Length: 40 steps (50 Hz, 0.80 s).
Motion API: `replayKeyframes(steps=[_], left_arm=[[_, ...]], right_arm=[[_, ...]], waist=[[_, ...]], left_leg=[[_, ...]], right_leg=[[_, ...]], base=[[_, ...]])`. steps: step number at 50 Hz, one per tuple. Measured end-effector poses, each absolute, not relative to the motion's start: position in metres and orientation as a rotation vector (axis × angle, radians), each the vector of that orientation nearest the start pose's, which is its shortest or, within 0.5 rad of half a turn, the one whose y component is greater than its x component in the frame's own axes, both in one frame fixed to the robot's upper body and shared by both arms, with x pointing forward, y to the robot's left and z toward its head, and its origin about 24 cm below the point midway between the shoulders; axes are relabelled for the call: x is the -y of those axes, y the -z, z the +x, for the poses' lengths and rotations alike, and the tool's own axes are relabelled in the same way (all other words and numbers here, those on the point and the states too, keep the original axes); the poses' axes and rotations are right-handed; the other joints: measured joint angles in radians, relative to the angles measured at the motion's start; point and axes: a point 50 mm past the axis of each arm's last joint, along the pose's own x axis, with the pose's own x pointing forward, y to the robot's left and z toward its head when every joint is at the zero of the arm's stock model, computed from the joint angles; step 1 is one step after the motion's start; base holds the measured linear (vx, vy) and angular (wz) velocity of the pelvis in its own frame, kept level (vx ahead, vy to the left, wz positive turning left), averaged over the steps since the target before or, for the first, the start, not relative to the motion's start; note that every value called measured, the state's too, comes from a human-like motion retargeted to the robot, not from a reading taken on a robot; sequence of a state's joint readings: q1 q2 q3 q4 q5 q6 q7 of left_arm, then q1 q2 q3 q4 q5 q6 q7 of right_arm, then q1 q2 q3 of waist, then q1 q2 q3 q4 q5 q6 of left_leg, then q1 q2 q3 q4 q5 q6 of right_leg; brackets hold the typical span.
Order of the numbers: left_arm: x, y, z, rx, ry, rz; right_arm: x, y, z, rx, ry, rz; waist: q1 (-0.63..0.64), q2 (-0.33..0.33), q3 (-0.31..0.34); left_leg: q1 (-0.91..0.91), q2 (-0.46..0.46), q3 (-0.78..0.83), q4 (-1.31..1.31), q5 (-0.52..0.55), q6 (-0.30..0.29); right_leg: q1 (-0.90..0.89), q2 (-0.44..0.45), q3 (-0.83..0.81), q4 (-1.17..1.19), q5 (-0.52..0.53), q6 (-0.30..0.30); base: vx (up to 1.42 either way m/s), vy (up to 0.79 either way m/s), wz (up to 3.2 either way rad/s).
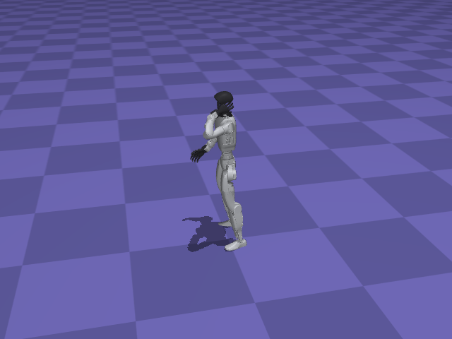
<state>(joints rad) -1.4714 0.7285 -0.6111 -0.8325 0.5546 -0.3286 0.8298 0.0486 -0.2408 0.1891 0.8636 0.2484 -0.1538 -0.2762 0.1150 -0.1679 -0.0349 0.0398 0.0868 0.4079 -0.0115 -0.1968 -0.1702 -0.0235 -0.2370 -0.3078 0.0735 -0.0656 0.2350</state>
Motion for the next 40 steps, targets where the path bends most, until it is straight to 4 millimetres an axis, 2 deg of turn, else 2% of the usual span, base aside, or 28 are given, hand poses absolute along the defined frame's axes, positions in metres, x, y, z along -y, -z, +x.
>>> replayKeyframes(steps=[6, 13, 20, 29, 34, 40], left_arm=[[-0.06, -0.348, 0.062, -3.558, -0.311, -0.131], [-0.06, -0.347, 0.064, -3.591, -0.39, -0.163], [-0.057, -0.35, 0.063, -3.567, -0.396, -0.207], [-0.057, -0.349, 0.061, -3.584, -0.473, -0.188], [-0.058, -0.347, 0.056, -3.579, -0.538, -0.091], [-0.058, -0.347, 0.051, -3.564, -0.517, 0.006]], right_arm=[[0.222, 0.136, 0.126, -0.858, 0.285, -0.202], [0.233, 0.15, 0.096, -1.008, 0.387, -0.178], [0.233, 0.155, 0.081, -1.058, 0.389, -0.162], [0.232, 0.152, 0.086, -1.043, 0.343, -0.182], [0.233, 0.149, 0.098, -1.017, 0.33, -0.193], [0.229, 0.14, 0.121, -0.92, 0.29, -0.207]], waist=[[0.006, 0.01, 0.003], [-0.024, 0.037, -0.022], [-0.047, 0.035, -0.044], [-0.04, 0.017, -0.024], [-0.034, 0.012, -0.005], [-0.015, 0.006, 0.025]], left_leg=[[0.006, 0.001, -0.001, 0.014, -0.006, -0.003], [0.004, 0.003, -0.017, 0.012, -0.003, -0.004], [-0.005, 0.006, -0.033, 0.002, 0.008, -0.003], [-0.022, 0.015, -0.04, -0.015, 0.019, 0.005], [-0.033, 0.015, -0.045, -0.024, 0.026, 0.009], [-0.038, 0.017, -0.04, -0.026, 0.027, 0.003]], right_leg=[[0.005, -0.006, -0.002, 0.02, -0.014, -0.004], [0.021, -0.001, -0.015, 0.002, -0.017, -0.01], [0.024, 0.004, -0.033, -0.008, -0.017, -0.007], [-0.006, 0.011, -0.046, 0.014, -0.016, -0.005], [-0.006, 0.019, -0.048, -0.014, -0.002, -0.01], [-0.015, 0.021, -0.043, -0.015, 0.003, -0.016]], base=[[0.0, 0.0, 0.0], [0.0, 0.0, 0.0], [0.0, 0.0, 0.0], [0.0, 0.0, 0.0], [0.0, 0.0, 0.0], [0.0, 0.0, 0.0]])
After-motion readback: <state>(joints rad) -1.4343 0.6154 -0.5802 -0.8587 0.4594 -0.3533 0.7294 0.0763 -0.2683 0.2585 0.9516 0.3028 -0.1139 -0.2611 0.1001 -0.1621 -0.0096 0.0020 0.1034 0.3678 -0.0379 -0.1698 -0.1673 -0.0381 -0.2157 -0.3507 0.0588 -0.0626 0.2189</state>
